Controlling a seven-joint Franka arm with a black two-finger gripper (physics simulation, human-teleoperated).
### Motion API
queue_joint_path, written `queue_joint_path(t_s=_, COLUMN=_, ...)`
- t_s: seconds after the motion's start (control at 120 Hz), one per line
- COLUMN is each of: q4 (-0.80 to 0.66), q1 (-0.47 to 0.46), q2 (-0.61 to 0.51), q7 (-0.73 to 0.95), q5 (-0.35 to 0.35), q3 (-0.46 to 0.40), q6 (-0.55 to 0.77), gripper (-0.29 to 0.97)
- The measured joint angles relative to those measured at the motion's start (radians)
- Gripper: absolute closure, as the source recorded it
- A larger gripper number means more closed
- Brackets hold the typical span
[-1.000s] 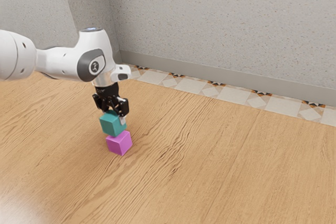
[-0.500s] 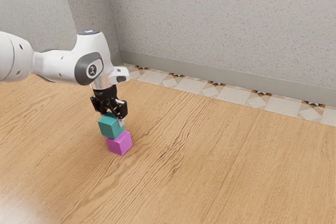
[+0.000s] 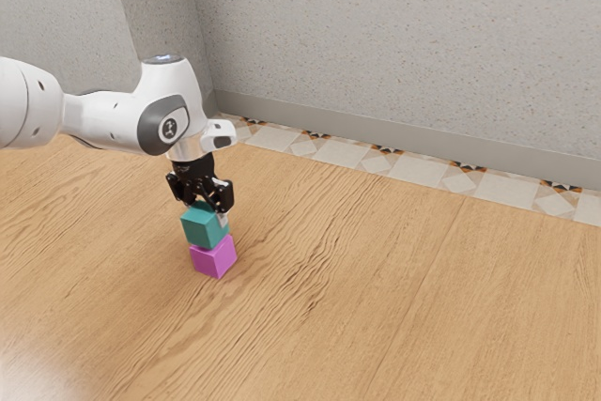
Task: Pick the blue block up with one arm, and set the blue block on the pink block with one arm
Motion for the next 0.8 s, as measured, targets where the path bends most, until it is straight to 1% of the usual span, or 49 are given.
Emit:
queue_joint_path(t_s=0.142, q4=0.000, q1=-0.001, q2=0.004, q7=-0.004, q5=0.016, q3=-0.001, q6=0.002, gripper=0.17)
queue_joint_path(t_s=0.233, q4=0.000, q1=-0.003, q2=0.004, q7=-0.005, q5=0.026, q3=-0.001, q6=0.011, gripper=0.11)
queue_joint_path(t_s=0.367, q4=-0.001, q1=-0.004, q2=0.004, q7=-0.007, q5=0.031, q3=-0.002, q6=0.018, gripper=0.06)
queue_joint_path(t_s=0.525, q4=-0.002, q1=-0.019, q2=-0.009, q7=-0.008, q5=0.029, q3=-0.003, q6=0.022, gripper=0.03)
queue_joint_path(t_s=0.575, q4=0.001, q1=-0.020, q2=-0.055, q7=-0.008, q5=0.027, q3=-0.003, q6=0.015, gripper=0.02)
queue_joint_path(t_s=0.675, q4=0.068, q1=-0.020, q2=-0.230, q7=-0.008, q5=0.018, q3=-0.004, q6=-0.060, gripper=0.01)
queue_joint_path(t_s=0.742, q4=0.174, q1=-0.026, q2=-0.280, q7=-0.007, q5=0.021, q3=-0.001, q6=-0.161, gripper=0.01)
queue_joint_path(t_s=0.8, q4=0.243, q1=-0.028, q2=-0.317, q7=-0.005, q5=0.042, q3=-0.001, q6=-0.267, gripper=0.01)
